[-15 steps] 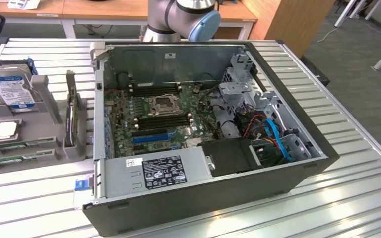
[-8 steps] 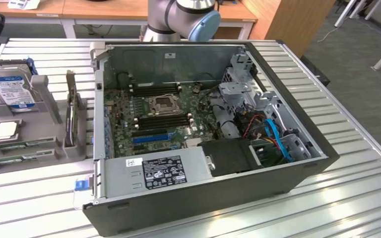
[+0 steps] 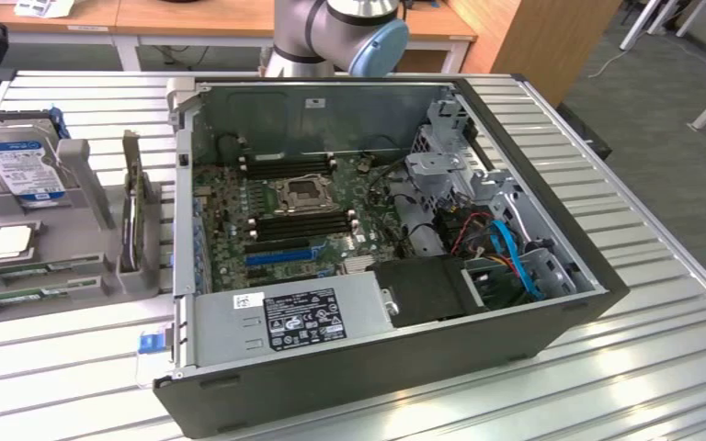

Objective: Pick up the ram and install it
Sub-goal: 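Pick up the ram and move it above insertion slot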

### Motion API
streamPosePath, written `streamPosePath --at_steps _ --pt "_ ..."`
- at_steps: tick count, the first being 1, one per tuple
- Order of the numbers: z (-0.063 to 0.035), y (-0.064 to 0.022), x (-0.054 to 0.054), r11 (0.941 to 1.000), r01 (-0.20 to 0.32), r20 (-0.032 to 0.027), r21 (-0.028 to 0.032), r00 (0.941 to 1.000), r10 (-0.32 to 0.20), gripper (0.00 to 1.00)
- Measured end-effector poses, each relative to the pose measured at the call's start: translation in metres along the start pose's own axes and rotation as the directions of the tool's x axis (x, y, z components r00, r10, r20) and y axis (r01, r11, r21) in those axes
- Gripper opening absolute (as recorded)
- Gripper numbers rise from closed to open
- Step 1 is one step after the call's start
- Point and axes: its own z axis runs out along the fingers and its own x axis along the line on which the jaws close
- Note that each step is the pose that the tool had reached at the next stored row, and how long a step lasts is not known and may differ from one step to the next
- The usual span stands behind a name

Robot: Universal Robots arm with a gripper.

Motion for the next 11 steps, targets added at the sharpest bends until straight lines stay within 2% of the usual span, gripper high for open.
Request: streamPosePath --at_steps 6,11 --pt "0.0000 0.0000 0.0000 0.9969 0.079 -0.0035 -0.0016 0.9969 -0.079 0.10" --pt "0.0000 0.0000 0.0000 0.9892 0.147 -0.0064 -0.0032 0.9891 -0.147 0.10"
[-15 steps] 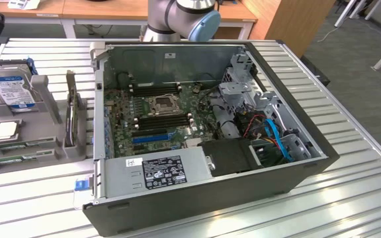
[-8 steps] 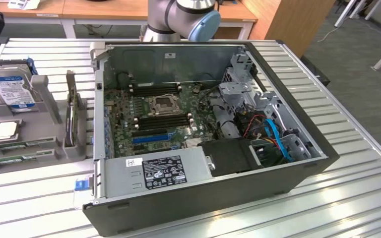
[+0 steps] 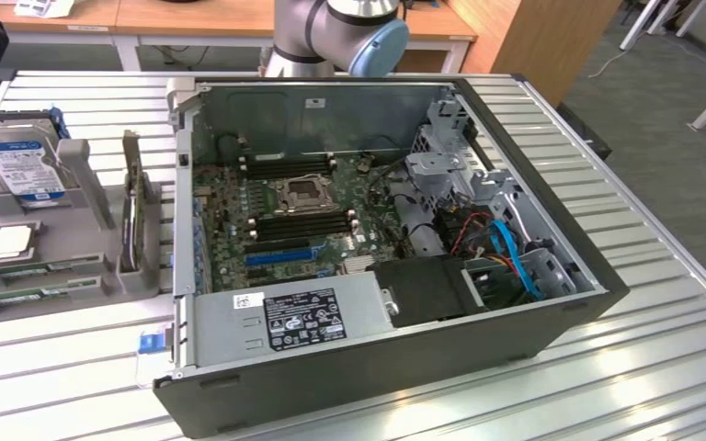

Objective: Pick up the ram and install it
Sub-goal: 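Pick up the ram and move it above insertion slot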

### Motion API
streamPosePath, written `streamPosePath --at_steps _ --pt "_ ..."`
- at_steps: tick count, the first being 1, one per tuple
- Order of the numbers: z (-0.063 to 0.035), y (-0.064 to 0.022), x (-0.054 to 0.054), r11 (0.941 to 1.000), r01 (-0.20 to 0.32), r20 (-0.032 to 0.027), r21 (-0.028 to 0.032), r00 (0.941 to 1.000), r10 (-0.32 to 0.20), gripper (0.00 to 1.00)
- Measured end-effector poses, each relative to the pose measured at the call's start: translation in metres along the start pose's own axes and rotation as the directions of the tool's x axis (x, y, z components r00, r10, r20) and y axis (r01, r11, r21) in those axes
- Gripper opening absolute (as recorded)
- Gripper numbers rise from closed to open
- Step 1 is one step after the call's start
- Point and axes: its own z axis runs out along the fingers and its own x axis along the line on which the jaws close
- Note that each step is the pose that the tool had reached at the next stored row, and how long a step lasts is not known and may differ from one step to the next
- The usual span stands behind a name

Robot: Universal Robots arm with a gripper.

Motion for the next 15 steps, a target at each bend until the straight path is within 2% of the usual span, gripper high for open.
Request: streamPosePath --at_steps 7,11,15 --pt "0.0000 0.0000 0.0000 0.9957 0.092 -0.0042 -0.0018 0.9957 -0.092 0.10" --pt "0.0000 0.0000 0.0000 0.9894 0.145 -0.0066 -0.0028 0.9894 -0.145 0.10" --pt "0.0000 0.0000 0.0000 0.9799 0.200 -0.0090 -0.0038 0.9798 -0.200 0.10"
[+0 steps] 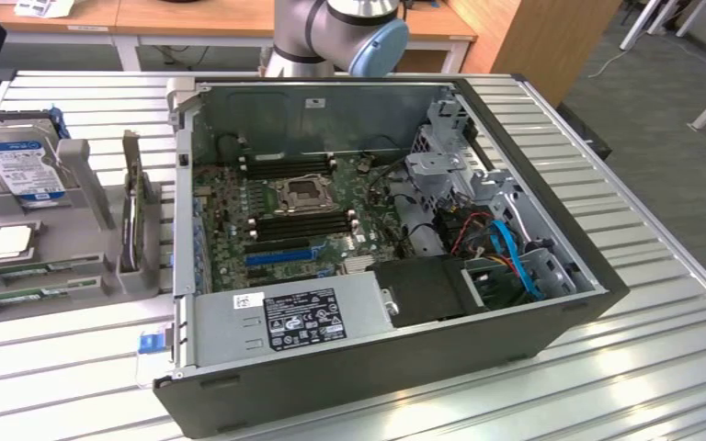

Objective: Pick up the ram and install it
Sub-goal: 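Pick up the ram and move it above insertion slot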

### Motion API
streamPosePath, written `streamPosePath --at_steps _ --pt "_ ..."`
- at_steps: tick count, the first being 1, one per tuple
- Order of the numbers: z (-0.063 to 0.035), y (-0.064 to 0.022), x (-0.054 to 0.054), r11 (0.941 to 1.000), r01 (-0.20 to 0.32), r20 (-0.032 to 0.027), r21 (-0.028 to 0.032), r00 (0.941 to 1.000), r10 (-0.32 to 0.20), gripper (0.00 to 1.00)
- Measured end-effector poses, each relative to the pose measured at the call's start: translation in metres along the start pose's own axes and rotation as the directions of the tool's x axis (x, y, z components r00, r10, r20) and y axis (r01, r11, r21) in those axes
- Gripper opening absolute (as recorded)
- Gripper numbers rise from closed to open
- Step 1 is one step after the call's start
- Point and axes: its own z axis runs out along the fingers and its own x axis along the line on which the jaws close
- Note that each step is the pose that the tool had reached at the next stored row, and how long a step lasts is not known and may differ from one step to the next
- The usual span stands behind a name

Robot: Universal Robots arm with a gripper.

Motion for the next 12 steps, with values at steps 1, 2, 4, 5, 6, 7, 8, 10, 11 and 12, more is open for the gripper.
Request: streamPosePath --at_steps 1,2,4,5,6,7,8,10,11,12 --pt "0.0000 0.0000 0.0000 0.9999 0.013 -0.0006 -0.0002 0.9999 -0.013 0.10" --pt "0.0000 0.0000 0.0000 0.9996 0.027 -0.0013 -0.0004 0.9996 -0.027 0.10" --pt "0.0000 0.0000 0.0000 0.9985 0.054 -0.0025 -0.0008 0.9985 -0.054 0.10" --pt "0.0000 0.0000 0.0000 0.9976 0.069 -0.0032 -0.0011 0.9976 -0.069 0.10" --pt "0.0000 0.0000 0.0000 0.9966 0.082 -0.0038 -0.0013 0.9966 -0.082 0.10" --pt "0.0000 0.0000 0.0000 0.9954 0.096 -0.0045 -0.0015 0.9954 -0.096 0.10" --pt "0.0000 0.0000 0.0000 0.9940 0.110 -0.0051 -0.0018 0.9940 -0.110 0.10" --pt "0.0000 0.0000 0.0000 0.9906 0.137 -0.0062 -0.0023 0.9906 -0.137 0.10" --pt "0.0000 0.0000 0.0000 0.9887 0.150 -0.0069 -0.0026 0.9887 -0.150 0.10" --pt "0.0000 0.0000 0.0000 0.9863 0.165 -0.0075 -0.0029 0.9863 -0.165 0.10"
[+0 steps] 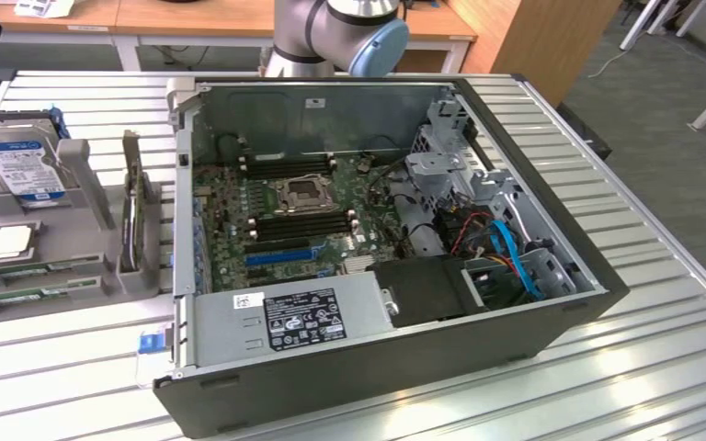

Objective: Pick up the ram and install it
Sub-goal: 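Pick up the ram and move it above insertion slot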

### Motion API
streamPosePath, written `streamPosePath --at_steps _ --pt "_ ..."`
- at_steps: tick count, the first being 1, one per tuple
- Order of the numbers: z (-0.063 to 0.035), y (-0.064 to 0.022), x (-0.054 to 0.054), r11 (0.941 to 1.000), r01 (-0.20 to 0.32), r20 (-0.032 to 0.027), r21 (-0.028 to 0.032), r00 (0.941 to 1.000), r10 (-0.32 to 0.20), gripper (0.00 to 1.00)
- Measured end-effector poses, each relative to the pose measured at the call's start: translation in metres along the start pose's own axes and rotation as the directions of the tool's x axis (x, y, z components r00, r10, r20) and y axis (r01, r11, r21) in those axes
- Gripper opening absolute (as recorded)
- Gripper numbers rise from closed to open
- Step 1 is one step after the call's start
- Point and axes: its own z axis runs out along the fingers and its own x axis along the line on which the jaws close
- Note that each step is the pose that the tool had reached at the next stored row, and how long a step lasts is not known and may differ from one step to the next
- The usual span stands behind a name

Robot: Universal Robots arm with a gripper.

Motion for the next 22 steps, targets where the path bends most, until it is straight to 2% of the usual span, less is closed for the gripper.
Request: streamPosePath --at_steps 5,11,17,22 --pt "0.0000 0.0000 0.0000 0.9977 0.067 -0.0031 -0.0010 0.9977 -0.067 0.10" --pt "0.0000 0.0000 0.0000 0.9889 0.149 -0.0071 -0.0025 0.9888 -0.149 0.10" --pt "0.0000 -0.0001 0.0000 0.9732 0.230 -0.0108 -0.0042 0.9731 -0.230 0.10" --pt "0.0000 -0.0001 0.0000 0.9553 0.295 -0.0139 -0.0057 0.9552 -0.296 0.10"
